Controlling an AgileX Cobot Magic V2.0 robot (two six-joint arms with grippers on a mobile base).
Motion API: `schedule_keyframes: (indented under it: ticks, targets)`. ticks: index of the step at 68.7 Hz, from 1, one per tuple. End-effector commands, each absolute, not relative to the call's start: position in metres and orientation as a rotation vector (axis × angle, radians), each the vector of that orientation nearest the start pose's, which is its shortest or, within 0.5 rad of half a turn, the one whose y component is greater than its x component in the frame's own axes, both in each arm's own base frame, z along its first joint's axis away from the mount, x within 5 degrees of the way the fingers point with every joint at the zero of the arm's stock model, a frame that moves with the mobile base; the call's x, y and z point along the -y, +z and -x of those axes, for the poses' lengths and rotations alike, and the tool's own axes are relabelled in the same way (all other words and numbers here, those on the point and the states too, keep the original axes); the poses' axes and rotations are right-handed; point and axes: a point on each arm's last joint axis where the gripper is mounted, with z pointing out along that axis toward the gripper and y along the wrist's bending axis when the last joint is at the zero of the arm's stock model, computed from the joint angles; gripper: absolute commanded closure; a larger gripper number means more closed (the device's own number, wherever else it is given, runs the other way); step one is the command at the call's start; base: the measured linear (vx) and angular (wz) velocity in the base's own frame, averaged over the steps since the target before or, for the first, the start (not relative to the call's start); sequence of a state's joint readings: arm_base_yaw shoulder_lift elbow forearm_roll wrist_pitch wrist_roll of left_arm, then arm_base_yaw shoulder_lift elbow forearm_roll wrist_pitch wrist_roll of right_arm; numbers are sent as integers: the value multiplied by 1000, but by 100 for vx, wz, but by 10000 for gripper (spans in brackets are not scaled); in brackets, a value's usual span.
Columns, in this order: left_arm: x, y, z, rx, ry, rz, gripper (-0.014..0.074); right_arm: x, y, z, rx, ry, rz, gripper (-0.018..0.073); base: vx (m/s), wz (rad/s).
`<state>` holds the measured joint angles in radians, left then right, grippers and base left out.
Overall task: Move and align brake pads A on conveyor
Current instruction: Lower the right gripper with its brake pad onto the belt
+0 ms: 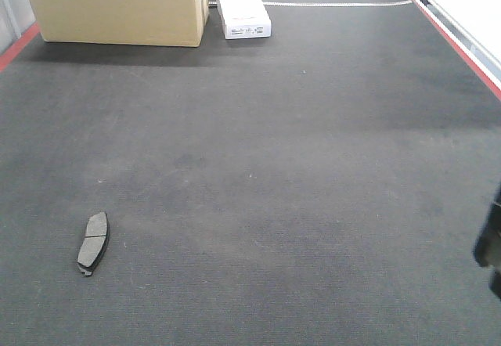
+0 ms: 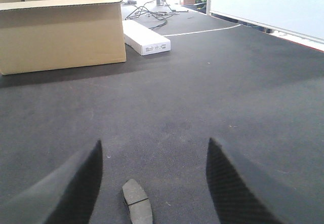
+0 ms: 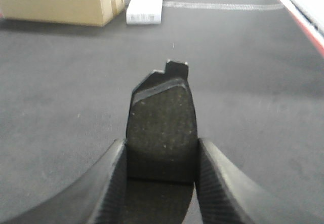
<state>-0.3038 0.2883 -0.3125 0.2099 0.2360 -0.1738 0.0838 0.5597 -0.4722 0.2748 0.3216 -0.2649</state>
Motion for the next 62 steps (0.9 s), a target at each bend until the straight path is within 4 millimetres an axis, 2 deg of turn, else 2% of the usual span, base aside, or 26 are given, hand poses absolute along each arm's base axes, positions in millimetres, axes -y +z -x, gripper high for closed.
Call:
schedule_keyframes:
  ticks: [1, 13, 21, 29, 41, 62]
  targets:
    - [21, 294, -75, -1580, -189, -245, 157, -19, 328, -137, -1846, 163, 105, 557, 0, 0]
    - [21, 294, -75, -1580, -189, -245, 157, -28, 333, -183, -2089, 214, 152, 553, 0, 0]
    - [21, 294, -75, -1580, -189, -245, 157, -33, 325, -217, -2227, 235, 167, 550, 0, 0]
    - [21, 294, -75, -1580, -189, -245, 157, -36, 305, -251, -2356, 247, 172, 549, 0, 0]
    - [21, 294, -75, -1580, -189, -245, 157, -40, 273, -290, -2492, 246, 186, 546, 0, 0]
    - [21, 294, -75, -1580, -189, -245, 157, -42, 228, -337, -2699, 217, 257, 529, 0, 0]
